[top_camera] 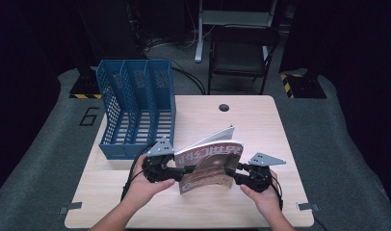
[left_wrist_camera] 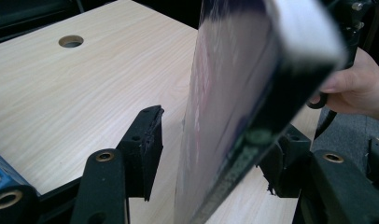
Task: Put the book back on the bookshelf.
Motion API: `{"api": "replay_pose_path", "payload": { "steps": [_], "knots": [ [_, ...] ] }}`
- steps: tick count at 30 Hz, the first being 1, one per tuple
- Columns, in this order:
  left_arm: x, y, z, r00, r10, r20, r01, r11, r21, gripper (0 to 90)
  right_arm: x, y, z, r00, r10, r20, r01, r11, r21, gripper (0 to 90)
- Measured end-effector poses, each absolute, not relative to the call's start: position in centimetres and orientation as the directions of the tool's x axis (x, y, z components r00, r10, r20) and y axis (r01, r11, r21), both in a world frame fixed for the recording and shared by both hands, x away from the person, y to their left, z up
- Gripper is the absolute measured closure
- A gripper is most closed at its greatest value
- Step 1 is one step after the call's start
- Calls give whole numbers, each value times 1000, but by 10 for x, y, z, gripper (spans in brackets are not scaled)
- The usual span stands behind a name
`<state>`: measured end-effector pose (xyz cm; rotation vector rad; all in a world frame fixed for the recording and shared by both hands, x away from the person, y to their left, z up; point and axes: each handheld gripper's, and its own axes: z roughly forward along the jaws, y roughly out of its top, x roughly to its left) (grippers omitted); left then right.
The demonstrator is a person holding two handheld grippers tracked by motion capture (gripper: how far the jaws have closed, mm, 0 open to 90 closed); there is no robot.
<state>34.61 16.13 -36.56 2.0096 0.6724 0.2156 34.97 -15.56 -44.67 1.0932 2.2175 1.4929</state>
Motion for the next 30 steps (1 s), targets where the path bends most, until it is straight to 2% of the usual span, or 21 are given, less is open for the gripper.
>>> {"api": "replay_pose_path", "payload": {
  "steps": [5,17,30],
  "knots": [
    [348,161,-358,831,544,-119,371,-381,847,451,349,-158,-446,-680,703,206,446,173,878,605],
    [351,160,-350,828,550,-111,373,-393,841,456,350,-159,-447,-679,702,214,445,163,881,586],
    [356,152,-334,836,543,-71,360,-448,818,510,350,-158,-447,-675,706,214,443,157,882,580]
  ]
}}
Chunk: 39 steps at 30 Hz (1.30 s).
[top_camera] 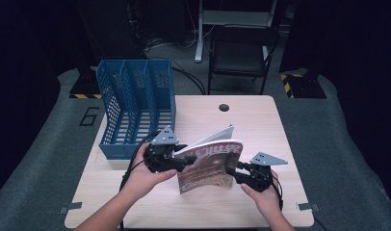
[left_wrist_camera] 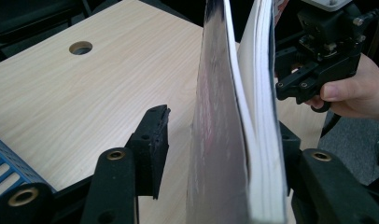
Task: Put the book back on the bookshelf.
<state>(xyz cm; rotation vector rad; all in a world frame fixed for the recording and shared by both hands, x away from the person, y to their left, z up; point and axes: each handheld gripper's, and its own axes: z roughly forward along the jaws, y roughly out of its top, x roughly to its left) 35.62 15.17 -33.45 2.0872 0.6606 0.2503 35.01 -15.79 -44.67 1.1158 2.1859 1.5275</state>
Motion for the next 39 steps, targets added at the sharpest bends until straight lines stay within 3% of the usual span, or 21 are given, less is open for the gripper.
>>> {"api": "replay_pose_path", "payload": {
  "steps": [16,23,39],
  "knots": [
    [364,135,-320,846,533,-36,348,-499,794,635,350,-159,-444,-670,709,220,442,142,886,683],
    [363,136,-318,849,529,-16,334,-511,792,795,351,-159,-444,-672,706,222,441,142,886,720],
    [369,120,-305,866,501,12,326,-581,745,809,353,-158,-444,-671,708,221,440,140,887,726]
  ]
}}
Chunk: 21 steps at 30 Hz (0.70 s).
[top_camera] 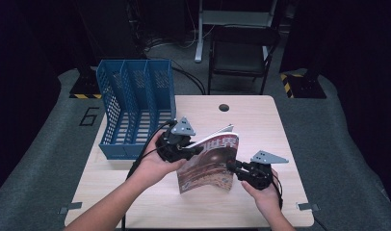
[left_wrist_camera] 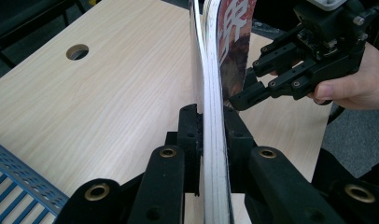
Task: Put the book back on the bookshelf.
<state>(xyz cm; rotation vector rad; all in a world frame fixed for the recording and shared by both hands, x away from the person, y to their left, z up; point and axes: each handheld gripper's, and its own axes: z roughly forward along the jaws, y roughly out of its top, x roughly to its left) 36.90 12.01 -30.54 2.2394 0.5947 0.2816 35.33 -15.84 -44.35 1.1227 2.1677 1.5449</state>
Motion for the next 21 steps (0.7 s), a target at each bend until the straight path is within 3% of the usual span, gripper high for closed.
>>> {"api": "replay_pose_path", "payload": {
  "steps": [12,18,21],
  "knots": [
    [375,115,-299,867,498,10,352,-626,696,816,353,-158,-444,-667,708,230,446,132,885,718],
    [379,111,-302,865,500,-31,380,-616,690,748,354,-158,-444,-669,704,237,448,128,885,714],
    [379,106,-302,868,496,-12,371,-632,681,774,354,-158,-444,-668,706,236,448,129,884,713]
  ]
}}
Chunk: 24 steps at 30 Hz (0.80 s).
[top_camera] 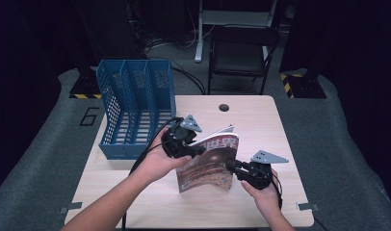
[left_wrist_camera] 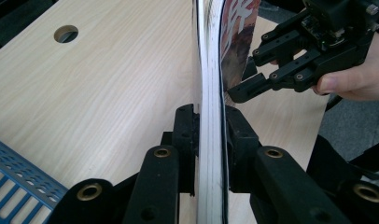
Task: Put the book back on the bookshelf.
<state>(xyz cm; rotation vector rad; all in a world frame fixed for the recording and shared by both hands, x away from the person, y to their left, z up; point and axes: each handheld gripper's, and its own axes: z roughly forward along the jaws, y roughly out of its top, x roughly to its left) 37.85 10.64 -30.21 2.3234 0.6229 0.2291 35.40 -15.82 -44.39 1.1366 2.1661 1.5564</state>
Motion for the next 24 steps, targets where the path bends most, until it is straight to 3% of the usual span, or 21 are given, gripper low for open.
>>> {"api": "replay_pose_path", "payload": {
  "steps": [24],
  "knots": [
    [382,101,-302,883,469,25,343,-679,649,829,357,-159,-445,-670,700,247,453,122,883,697]
  ]
}}
